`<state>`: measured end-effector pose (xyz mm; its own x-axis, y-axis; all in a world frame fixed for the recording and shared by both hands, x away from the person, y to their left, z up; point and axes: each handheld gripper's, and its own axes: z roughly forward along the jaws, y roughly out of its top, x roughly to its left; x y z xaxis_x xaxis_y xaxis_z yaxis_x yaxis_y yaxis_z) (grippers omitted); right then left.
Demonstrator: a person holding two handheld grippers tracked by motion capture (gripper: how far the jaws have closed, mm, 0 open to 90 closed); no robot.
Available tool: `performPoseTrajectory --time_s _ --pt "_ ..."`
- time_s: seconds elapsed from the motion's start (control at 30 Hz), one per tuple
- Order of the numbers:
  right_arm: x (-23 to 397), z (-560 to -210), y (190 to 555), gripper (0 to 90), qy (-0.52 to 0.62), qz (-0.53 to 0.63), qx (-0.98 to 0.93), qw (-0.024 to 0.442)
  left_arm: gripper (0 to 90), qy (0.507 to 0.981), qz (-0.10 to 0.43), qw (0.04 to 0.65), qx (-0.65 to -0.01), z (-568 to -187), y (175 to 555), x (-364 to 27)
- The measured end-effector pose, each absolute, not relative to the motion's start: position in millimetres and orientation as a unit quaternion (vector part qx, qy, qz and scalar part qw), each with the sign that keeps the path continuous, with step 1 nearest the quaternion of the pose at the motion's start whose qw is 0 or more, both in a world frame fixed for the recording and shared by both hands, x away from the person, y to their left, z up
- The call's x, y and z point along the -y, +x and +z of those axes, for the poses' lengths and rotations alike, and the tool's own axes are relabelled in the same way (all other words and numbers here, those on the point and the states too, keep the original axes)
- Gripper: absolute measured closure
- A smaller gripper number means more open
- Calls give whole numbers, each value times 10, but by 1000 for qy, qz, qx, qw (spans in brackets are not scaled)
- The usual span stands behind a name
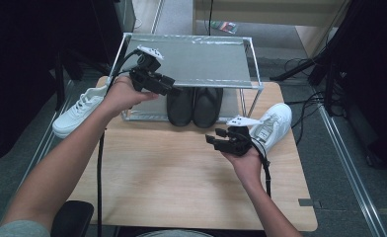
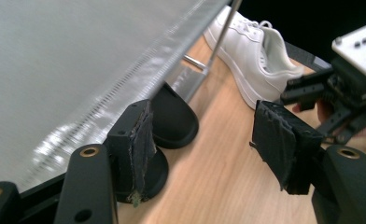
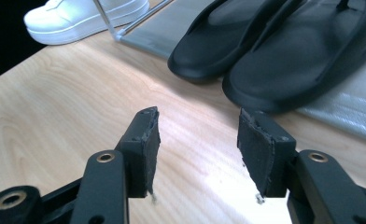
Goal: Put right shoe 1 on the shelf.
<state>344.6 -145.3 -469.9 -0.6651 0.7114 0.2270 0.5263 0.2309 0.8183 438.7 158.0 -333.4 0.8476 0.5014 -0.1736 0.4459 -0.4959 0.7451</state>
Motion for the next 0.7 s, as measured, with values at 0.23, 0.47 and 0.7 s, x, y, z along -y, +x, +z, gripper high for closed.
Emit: performPoseTrajectory --time_s 0.23,0.47,0.7 --pt "1633 -4613 3278 476 384 492 -776 90 375 866 36 411 -283 -3518 4139 -1670" --pt "1743 -4607 3137 448 369 488 -787 84 366 866 29 410 -285 -3731 3919 -1758" --pt "1828 -4573 3088 437 365 495 -785 79 357 861 6 421 -287 -3971 3748 -1832"
